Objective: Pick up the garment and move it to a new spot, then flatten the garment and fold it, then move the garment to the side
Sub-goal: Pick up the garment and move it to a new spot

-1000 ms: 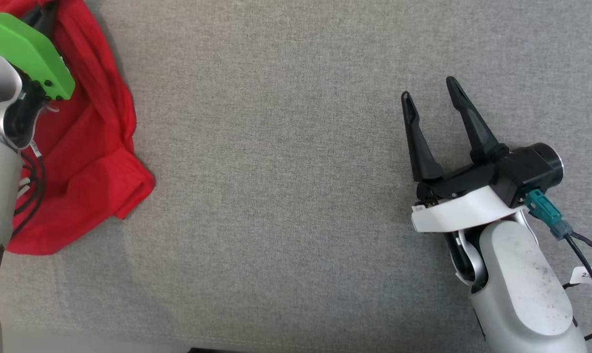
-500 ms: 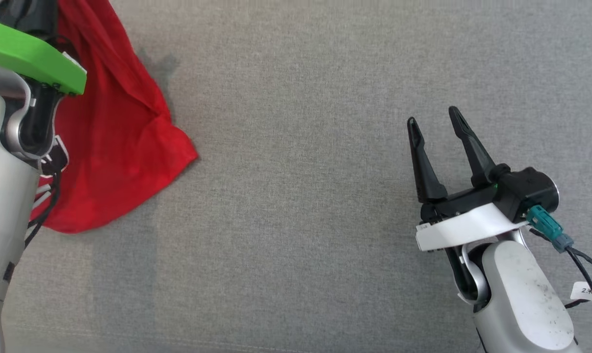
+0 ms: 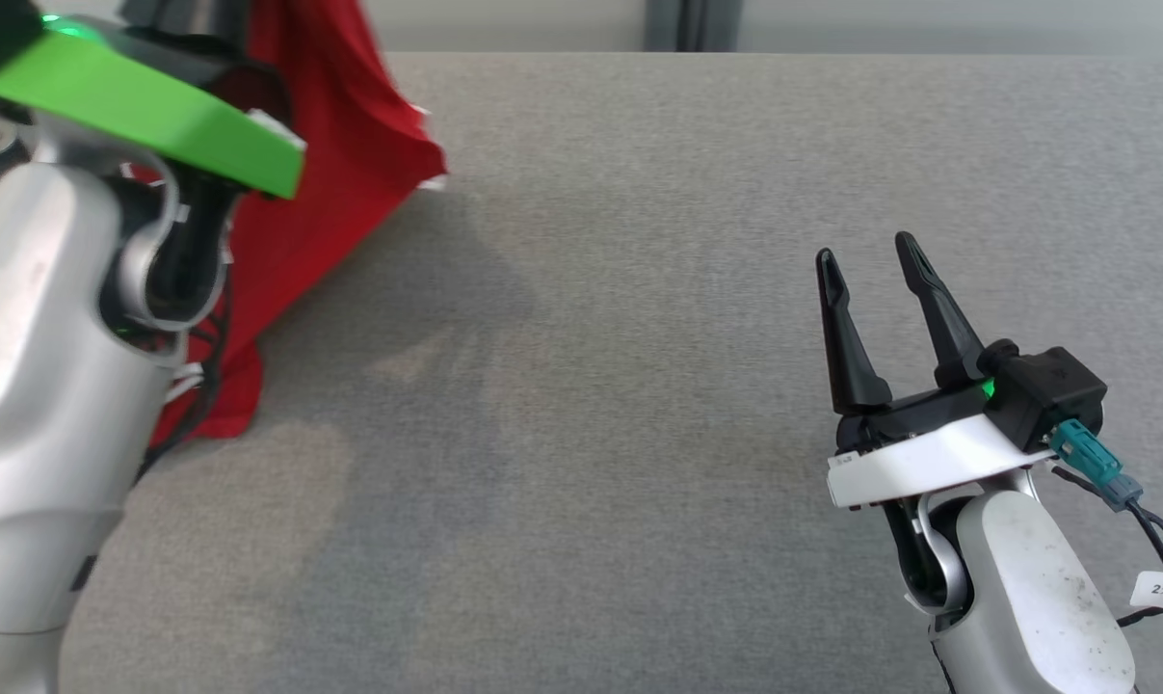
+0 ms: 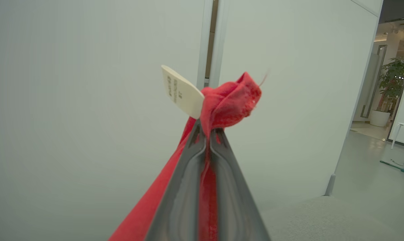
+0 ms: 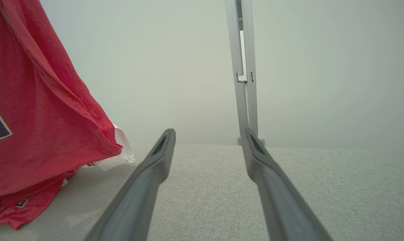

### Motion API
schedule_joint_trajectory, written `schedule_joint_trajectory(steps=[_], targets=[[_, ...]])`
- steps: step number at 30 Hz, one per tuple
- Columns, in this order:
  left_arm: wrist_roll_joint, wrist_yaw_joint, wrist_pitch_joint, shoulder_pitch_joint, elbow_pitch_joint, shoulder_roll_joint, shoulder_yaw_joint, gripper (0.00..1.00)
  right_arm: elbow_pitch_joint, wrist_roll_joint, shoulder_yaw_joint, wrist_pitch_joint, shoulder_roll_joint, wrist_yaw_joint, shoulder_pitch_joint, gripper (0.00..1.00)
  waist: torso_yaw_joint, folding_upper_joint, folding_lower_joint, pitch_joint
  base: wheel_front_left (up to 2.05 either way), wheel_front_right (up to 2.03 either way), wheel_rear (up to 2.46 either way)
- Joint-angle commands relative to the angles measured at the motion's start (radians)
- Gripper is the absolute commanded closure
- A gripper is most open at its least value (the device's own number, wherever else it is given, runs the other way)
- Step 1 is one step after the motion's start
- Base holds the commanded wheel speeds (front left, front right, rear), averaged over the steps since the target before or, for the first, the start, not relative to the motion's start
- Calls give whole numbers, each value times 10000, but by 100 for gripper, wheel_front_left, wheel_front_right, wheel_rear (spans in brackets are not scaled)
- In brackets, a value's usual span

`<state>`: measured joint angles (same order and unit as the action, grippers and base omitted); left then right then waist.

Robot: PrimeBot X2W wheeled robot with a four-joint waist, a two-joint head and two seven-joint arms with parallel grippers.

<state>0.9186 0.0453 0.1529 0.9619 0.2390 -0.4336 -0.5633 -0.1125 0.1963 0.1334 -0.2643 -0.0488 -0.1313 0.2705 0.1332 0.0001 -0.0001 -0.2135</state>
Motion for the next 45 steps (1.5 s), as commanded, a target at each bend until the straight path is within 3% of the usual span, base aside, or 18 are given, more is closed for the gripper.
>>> schedule_joint_trajectory(steps=[1,8,14,21,27,28,36,40,45], targets=[[-108,-119,-113,-128,-302,112,-112,100,42,87,40,-4,-27,10,-64,0,-621,-1,1,44,0,0,0],[-369,-609,-634,328,-1437,635,-645,100,272,435,89,-4,-27,10,247,0,-1991,-1,1,-348,0,0,0],[-554,-793,-988,796,-1487,1001,-982,100,517,848,1,-3,-21,6,440,0,-3366,-1,1,-934,0,0,0],[-987,-637,-1181,1741,-546,1367,-1365,100,731,1479,-21,-3,-14,5,592,0,-4911,-1,1,-1768,0,0,0],[-1480,-223,-929,2232,1151,1675,-1841,100,675,1844,154,-3,-12,5,458,0,-5735,-1,1,-2074,0,0,0],[-1528,-177,-883,2253,1489,1701,-1910,0,670,1863,189,-3,-10,5,436,0,-5780,-1,1,-2078,0,0,0],[-1972,2,316,2268,4196,1636,-2027,0,608,1654,301,-3,-18,5,404,0,-5681,-1,1,-1688,0,0,0],[-1830,183,777,2228,4755,1593,-1764,0,554,1385,291,-3,-12,5,247,0,-5046,-1,1,-1480,0,0,0],[-1652,292,1098,1444,4455,1275,-1164,0,467,952,59,-3,-24,5,205,0,-3999,-1,1,-1044,0,0,0]])
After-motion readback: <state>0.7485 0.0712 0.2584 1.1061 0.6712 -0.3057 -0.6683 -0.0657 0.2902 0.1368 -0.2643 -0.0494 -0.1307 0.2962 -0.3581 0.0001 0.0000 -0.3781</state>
